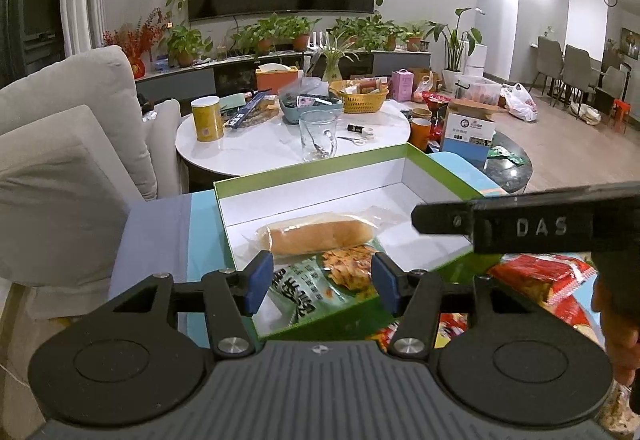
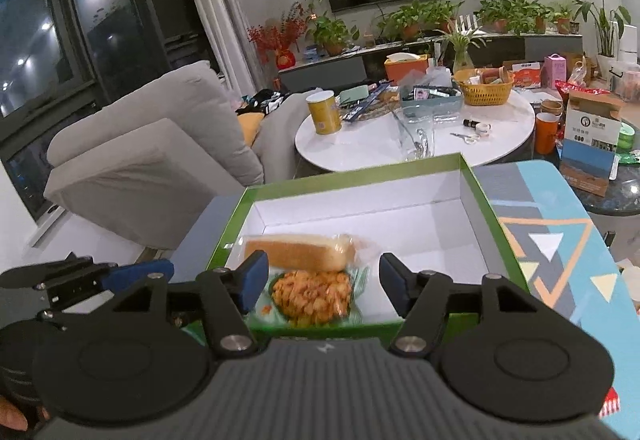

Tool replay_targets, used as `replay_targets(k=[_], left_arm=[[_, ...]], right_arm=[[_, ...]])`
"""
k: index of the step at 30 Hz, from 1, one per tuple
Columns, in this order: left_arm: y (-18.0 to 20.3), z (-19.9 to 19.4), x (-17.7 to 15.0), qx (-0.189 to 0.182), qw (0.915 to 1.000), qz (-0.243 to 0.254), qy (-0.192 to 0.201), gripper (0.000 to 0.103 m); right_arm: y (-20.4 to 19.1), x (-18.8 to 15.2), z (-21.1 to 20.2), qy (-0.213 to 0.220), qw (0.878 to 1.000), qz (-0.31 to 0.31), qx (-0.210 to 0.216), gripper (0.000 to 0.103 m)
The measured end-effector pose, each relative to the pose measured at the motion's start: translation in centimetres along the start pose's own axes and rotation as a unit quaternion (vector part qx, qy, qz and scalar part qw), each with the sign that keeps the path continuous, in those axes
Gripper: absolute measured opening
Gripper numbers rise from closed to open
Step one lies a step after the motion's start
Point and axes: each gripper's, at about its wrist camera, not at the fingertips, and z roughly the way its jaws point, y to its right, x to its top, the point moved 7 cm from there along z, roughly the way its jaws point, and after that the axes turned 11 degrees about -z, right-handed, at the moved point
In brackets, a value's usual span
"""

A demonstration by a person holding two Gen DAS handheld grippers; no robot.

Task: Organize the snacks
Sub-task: 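Lower the bread slice into the box beside the chip bag, release, then move the right tool to the red-and-yellow chip bag and grasp it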

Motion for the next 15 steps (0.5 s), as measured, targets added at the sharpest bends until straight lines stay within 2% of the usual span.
replay_targets(k=[15], left_arm=[[-1.2,-3.6,-3.4,0.035,0.9991,-0.015,-0.017,0.052]], right_arm=[[-1.5,-4.1,1.9,-0.061,0.998,0.006,0.003,0.048]])
